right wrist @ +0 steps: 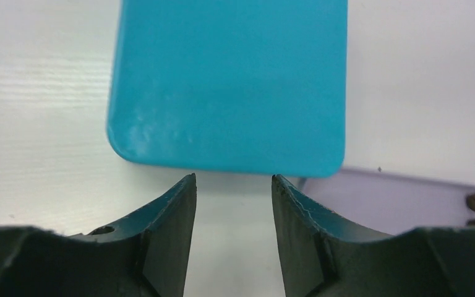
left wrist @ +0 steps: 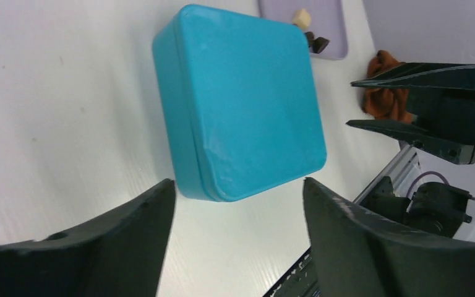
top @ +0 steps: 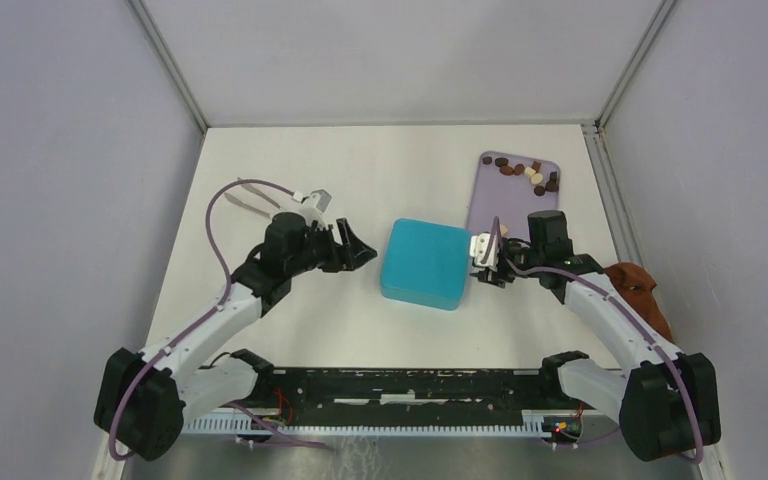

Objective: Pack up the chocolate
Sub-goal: Close the box lid on the packing box.

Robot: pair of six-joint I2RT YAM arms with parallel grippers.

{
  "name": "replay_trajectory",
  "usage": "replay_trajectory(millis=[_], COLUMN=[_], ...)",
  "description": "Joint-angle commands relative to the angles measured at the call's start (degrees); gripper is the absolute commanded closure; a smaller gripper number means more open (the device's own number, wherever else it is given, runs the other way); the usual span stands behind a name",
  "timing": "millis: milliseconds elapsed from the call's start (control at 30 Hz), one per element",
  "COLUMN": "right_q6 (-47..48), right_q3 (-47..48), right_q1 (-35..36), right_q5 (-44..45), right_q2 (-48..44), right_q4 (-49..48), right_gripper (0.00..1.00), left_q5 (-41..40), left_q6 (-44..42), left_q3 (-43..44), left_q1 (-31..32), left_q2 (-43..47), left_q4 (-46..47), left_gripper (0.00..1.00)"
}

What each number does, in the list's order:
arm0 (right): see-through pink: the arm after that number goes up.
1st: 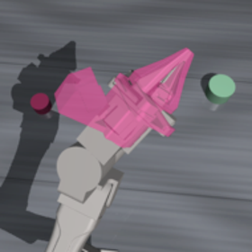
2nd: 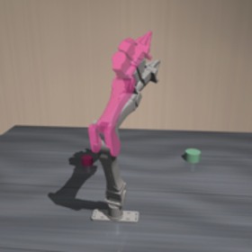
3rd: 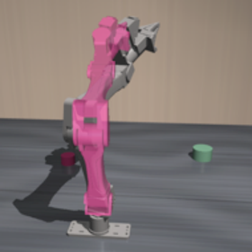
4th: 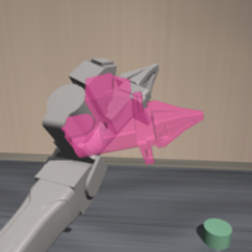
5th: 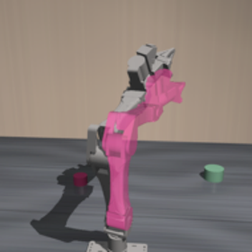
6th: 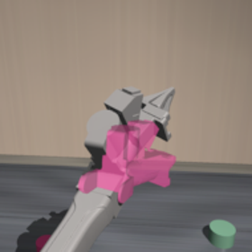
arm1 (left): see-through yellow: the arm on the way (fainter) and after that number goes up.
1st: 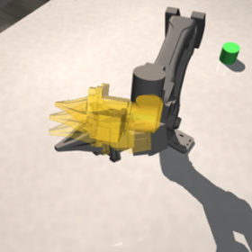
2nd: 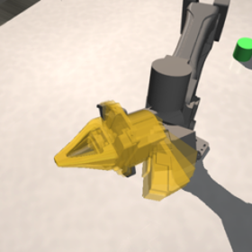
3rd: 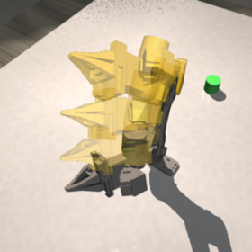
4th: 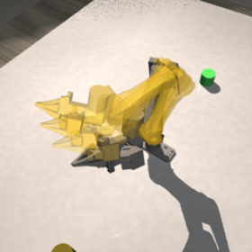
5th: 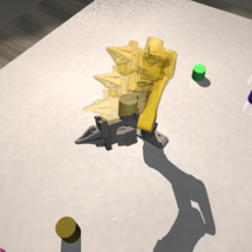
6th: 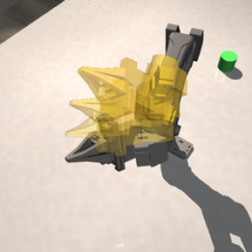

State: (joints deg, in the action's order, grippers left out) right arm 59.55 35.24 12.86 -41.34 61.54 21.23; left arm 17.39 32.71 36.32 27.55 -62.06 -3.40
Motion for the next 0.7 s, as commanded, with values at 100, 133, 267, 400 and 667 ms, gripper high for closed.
replay_trajectory(millis=[100,133,267,400,667], right_q6=[-26.5,-30.2,-46.2,-53.4,-59.3], right_q3=[4.4,5.0,3.0,-0.3,-0.2], right_q1=[-0.1,-0.4,-2.6,-4.5,-4.7], right_q5=[-10.6,-9.1,-5.9,-2.6,0.4], right_q2=[3.1,4.1,6.0,6.4,12.3], right_q4=[-9.5,-11.3,-20.4,-25.7,-24.1], right_gripper=[0.45,0.45,0.34,0.29,0.34], left_q5=[7.1,7.8,10.6,10.5,12.2], left_q6=[3.6,3.6,4.3,4.1,2.9], left_q3=[-2.8,-2.2,0.8,3.5,7.8], left_q1=[0.0,0.0,0.0,0.0,0.7], left_q2=[0.0,-2.2,-11.1,-16.5,-25.1], left_q4=[12.4,13.1,14.5,12.6,7.4], left_gripper=[0.07,0.07,0.09,0.19,0.27])
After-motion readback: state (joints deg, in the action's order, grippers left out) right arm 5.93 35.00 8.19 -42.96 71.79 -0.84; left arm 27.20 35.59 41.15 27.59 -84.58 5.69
